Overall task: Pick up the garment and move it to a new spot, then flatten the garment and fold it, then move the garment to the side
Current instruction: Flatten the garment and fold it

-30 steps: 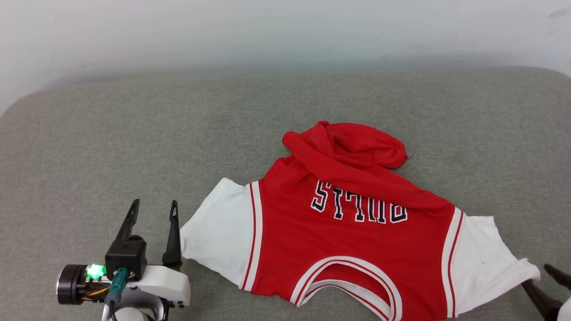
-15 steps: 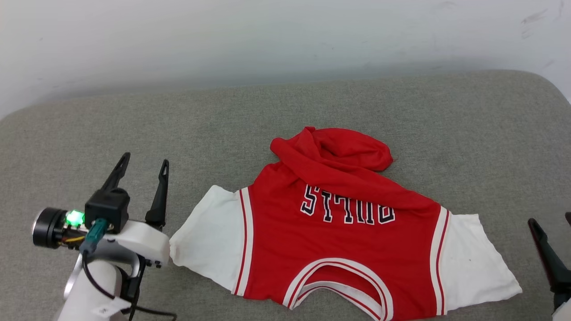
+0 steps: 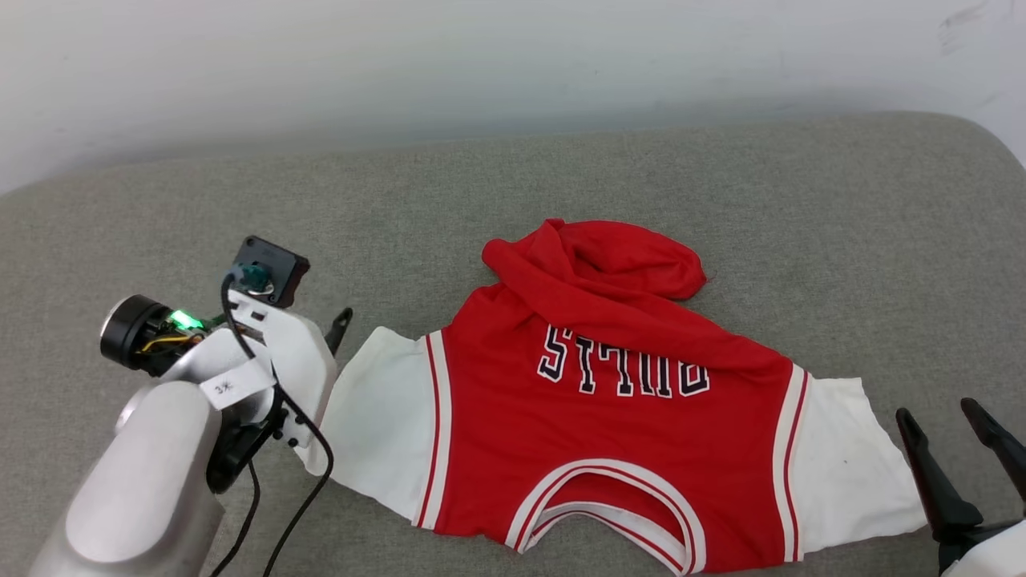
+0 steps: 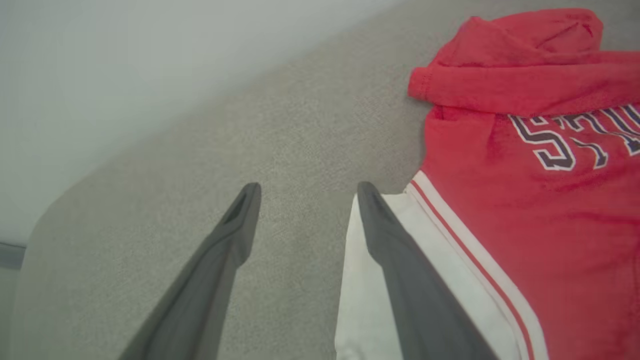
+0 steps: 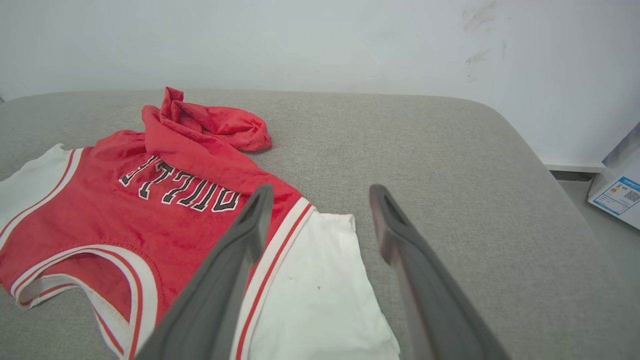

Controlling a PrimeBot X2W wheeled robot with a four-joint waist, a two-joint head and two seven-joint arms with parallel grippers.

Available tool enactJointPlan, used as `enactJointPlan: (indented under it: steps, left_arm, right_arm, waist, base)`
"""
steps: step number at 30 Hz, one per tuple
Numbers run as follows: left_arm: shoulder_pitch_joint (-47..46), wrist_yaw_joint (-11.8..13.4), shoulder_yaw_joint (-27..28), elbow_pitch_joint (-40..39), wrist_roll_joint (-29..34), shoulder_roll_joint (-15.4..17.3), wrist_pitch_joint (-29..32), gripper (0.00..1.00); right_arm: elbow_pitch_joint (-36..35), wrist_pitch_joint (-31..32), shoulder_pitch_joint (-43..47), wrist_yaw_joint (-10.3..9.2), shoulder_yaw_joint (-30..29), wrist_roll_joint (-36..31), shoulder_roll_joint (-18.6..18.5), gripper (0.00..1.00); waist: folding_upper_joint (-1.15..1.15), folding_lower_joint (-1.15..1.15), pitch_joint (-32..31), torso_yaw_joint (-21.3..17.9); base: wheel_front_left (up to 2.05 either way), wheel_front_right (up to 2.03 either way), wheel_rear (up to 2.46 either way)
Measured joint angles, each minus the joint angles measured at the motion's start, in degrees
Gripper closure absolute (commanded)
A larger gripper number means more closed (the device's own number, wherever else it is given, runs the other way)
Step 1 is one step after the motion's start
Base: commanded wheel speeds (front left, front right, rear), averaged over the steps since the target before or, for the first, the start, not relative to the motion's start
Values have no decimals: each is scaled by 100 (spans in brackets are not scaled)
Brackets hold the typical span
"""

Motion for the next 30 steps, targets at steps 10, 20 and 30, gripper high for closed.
enactJointPlan:
  steps: [10,20,30]
  left_arm:
    - [-183,-1,-1002,-53,-1363,846,1650,0]
    - [-57,-1,-1627,371,-1858,1156,1916,0]
    - [-160,0,-2186,892,-2112,1158,1636,100]
  right_arm:
    - [199,4,-30,0,85,69,-1,0]
    - [437,7,-222,0,276,221,-38,0]
    - [633,-1,-338,0,383,316,-135,0]
  waist:
    - [0,0,150,-133]
    - [0,0,308,-232]
    - [0,0,324,-307]
  base:
    - [0,0,0]
    - [0,0,0]
    - [0,0,0]
